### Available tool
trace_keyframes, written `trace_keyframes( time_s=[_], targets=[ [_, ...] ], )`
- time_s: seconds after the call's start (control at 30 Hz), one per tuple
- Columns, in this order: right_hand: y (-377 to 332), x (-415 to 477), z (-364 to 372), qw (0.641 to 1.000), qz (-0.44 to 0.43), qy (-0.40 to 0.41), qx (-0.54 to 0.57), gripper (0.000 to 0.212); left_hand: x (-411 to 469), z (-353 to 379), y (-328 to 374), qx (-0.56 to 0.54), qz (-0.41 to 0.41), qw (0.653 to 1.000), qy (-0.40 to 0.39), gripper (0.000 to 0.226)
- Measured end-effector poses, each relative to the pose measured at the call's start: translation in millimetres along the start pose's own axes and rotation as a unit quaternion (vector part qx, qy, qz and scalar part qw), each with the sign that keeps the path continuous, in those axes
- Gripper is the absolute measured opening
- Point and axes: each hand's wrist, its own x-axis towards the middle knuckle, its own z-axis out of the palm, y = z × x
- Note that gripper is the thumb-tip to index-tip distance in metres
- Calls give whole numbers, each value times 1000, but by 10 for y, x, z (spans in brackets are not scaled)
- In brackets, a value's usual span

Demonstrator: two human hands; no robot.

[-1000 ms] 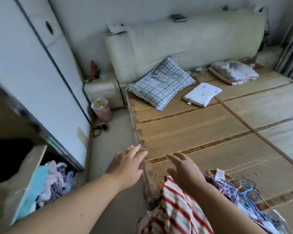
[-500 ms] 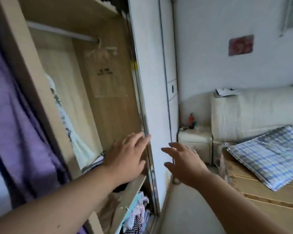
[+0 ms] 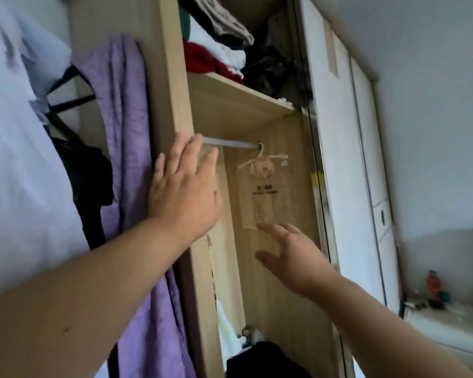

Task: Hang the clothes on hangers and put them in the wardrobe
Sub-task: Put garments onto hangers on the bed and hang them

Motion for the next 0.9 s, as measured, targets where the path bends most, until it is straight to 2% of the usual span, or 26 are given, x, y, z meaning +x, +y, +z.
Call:
trace_keyframes(
  time_s=[0.23, 0.4, 0.53, 0.7, 0.9],
  targets=[
    [40, 865, 214, 993, -78, -31, 81, 57, 419, 10, -82, 53, -51, 997, 18, 90],
    [112, 1534, 309, 977, -111, -55, 172, 55, 680, 3, -9, 133, -92, 986, 43, 86],
    [59, 1972, 544, 958, -105, -71, 256, 48, 758, 60, 83, 223, -107, 966, 71, 84],
    [-106, 2437, 883, 943, -79, -94, 309, 40, 728, 137, 112, 277, -94, 950, 106, 84],
    [-175, 2664, 1159, 936, -47, -144, 317, 55, 737, 141, 165, 281, -118, 946, 106, 79]
  ],
)
